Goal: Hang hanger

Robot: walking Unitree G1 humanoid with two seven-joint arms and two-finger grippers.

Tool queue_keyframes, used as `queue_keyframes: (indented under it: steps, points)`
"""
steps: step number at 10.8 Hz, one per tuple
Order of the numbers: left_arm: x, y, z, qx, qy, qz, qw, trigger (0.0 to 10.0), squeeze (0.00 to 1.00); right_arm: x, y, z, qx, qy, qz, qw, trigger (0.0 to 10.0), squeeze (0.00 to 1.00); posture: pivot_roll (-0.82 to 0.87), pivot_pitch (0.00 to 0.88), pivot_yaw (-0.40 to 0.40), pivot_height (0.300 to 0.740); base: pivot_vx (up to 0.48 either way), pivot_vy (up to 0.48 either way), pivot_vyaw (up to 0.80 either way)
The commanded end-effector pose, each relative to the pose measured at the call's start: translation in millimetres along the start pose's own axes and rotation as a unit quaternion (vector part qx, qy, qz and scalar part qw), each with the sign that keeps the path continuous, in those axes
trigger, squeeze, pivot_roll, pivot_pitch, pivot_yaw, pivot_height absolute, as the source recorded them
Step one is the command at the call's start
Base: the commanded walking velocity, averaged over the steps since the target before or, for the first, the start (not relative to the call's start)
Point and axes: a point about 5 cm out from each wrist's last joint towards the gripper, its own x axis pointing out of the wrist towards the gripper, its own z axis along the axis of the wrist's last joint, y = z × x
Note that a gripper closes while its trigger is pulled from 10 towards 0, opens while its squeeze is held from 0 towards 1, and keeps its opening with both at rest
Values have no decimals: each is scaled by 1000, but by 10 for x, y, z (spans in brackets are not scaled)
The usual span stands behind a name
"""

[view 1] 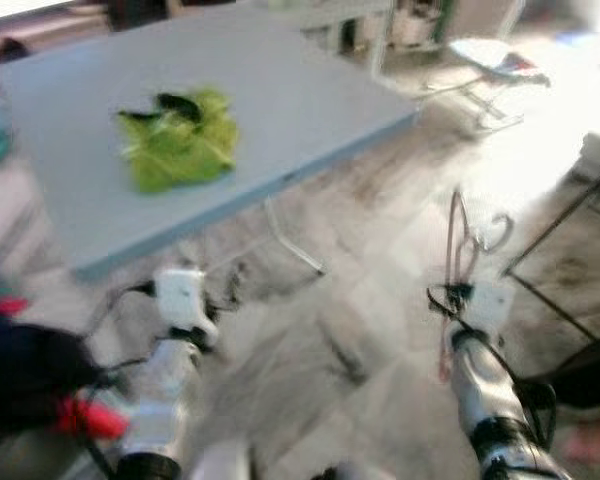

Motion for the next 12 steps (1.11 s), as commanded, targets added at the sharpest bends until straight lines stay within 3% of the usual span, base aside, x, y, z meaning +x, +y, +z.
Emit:
queue_keyframes:
  steps: [1,3,8,12]
  points:
    - [-29,-18,-23,1,-1,-6,1000,10000,0,-31,-49,-52,0,8,-8,1000,10000,0,76,91,-41,740,0,0,-406]
    - [-17,-33,-22,2,-3,-12,1000,10000,0,-14,-48,-15,-1,0,-8,1000,10000,0,77,86,-44,740,444,0,-800]
    - [50,52,-38,14,4,-19,1000,10000,0,-3,-93,19,-14,-3,-12,1000,10000,0,71,102,-63,740,462,0,0]
    - [-35,55,-185,26,40,-15,999,10000,0,-60,-42,-58,-7,1,-15,1000,10000,0,56,106,-35,740,452,0,-800]
